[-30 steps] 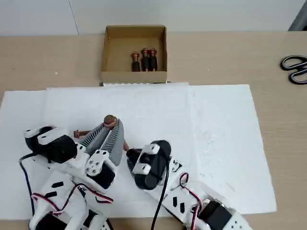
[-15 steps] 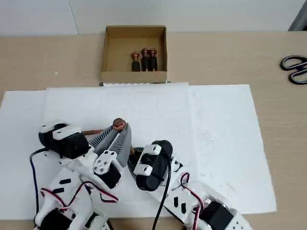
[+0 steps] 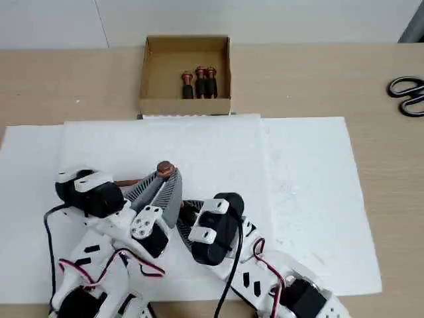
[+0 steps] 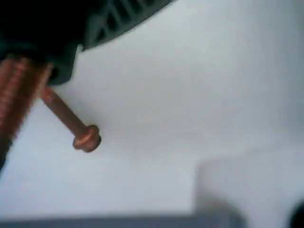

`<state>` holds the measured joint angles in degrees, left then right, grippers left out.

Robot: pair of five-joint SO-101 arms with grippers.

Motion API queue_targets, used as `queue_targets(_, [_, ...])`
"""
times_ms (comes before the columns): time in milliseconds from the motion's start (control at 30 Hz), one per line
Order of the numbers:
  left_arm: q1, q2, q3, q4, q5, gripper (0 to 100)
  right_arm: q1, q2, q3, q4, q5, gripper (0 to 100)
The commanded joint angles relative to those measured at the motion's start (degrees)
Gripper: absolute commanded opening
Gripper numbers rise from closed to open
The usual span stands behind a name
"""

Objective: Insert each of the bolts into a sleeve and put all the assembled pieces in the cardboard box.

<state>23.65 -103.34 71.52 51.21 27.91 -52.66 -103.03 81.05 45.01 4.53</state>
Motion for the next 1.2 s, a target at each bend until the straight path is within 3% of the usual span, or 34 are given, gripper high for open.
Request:
queue_targets(0, [-1.49, -0.26, -0.13, -2.11, 0.26, 0, -0.4, -0.66, -4.48, -1.27, 0.53, 0.3])
queue_targets(267, [-0.7, -0.35, -1.1, -0.35, 0.44, 0, 0.92, -0.66, -4.48, -1.27, 0.53, 0.3])
queue_targets(567, [-0.62, -0.26, -6.73, 10.37, 0.44, 0, 4.0, -0.66, -4.4, -1.8, 0.53, 0.3])
queue_targets(700, [3.87, -0.35, -6.55, 13.27, 0.44, 0, 4.0, -0.66, -4.48, -1.89, 0.53, 0.3])
queue_targets(800, [6.86, -0.26, -5.32, 13.71, 0.35, 0, 3.91, -0.66, -4.57, -1.89, 0.53, 0.3])
queue_targets(1167, [6.86, -0.26, -0.66, 13.63, -0.26, 0, 3.82, -0.66, -6.33, -1.89, 1.49, 0.3])
